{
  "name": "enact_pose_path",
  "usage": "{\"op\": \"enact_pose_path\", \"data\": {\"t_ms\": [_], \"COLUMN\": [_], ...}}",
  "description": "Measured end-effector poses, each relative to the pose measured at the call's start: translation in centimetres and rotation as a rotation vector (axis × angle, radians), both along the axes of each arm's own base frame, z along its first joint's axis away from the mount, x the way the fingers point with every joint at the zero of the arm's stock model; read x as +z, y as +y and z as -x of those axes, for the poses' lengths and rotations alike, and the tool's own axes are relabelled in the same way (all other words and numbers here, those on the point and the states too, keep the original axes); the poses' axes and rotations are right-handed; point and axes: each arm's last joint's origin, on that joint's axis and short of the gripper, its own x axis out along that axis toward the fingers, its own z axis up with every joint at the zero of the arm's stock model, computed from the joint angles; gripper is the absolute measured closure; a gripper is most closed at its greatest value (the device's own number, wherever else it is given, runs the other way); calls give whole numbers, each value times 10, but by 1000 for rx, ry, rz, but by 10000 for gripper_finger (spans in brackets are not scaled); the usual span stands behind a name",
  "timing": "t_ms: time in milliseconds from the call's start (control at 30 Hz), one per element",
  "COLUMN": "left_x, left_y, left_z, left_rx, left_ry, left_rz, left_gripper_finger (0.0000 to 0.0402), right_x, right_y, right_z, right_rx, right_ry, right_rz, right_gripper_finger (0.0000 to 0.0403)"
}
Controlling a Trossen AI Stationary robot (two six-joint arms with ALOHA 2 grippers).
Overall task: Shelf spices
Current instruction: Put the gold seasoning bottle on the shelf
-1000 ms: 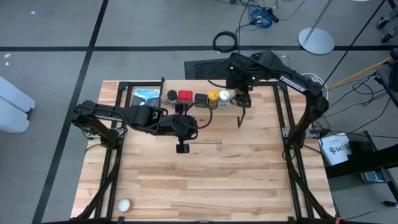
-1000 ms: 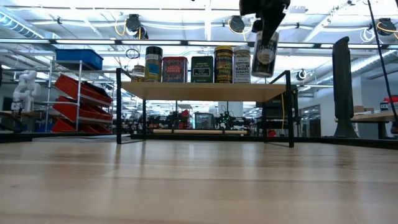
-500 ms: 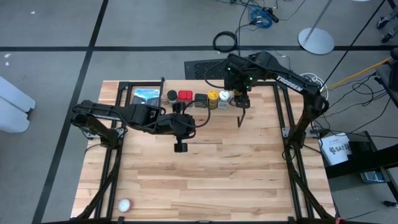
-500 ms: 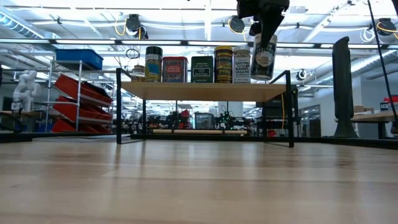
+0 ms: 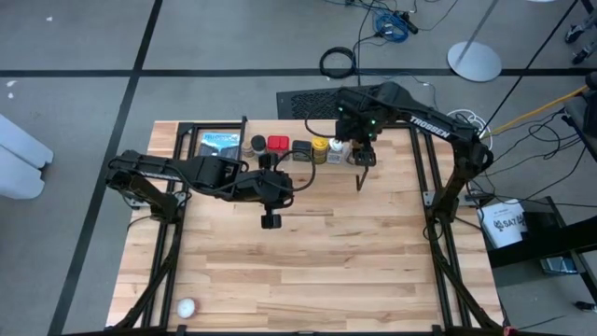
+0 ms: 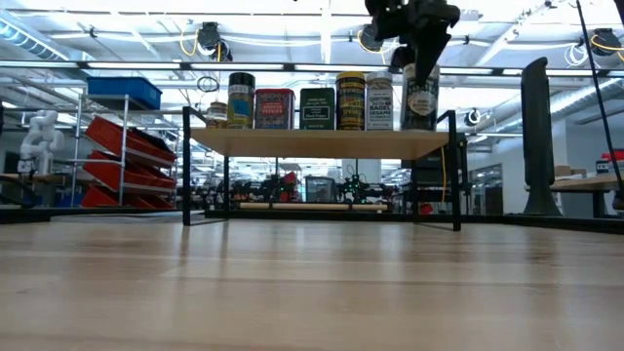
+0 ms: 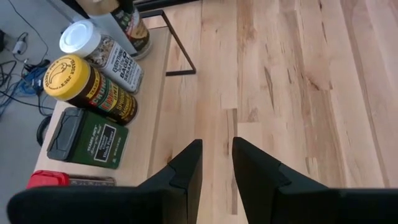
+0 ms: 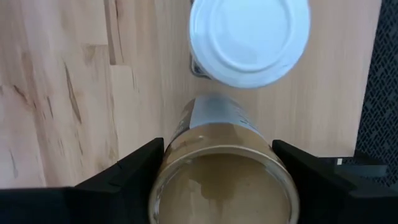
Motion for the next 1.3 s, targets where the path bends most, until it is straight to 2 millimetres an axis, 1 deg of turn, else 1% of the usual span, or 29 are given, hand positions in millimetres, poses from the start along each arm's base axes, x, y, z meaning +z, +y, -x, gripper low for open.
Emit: {"op": "enact_pose_path", "data": {"t_ms": [233, 600, 1000, 1133, 1300], "left_x": [0, 0, 0, 0, 0], "left_y": [0, 0, 0, 0, 0], "left_z": [0, 0, 0, 0, 0], "left_rx": [0, 0, 0, -1, -1], "left_ry": [0, 0, 0, 0, 0], "left_rz": [0, 0, 0, 0, 0], "left_gripper_finger": [304, 304, 304, 304, 304], "right_x": [-2, -2, -1, 3, 12], "right_y": [-2, -5, -9, -8, -3], "right_z": [-2, -3, -3, -2, 4], "right_rx": [17, 25, 77, 65, 70], "right_ry": [-8, -33, -46, -54, -73], "right_rz": [13, 24, 45, 47, 55], "right_gripper_finger": [132, 103, 101, 101, 100]}}
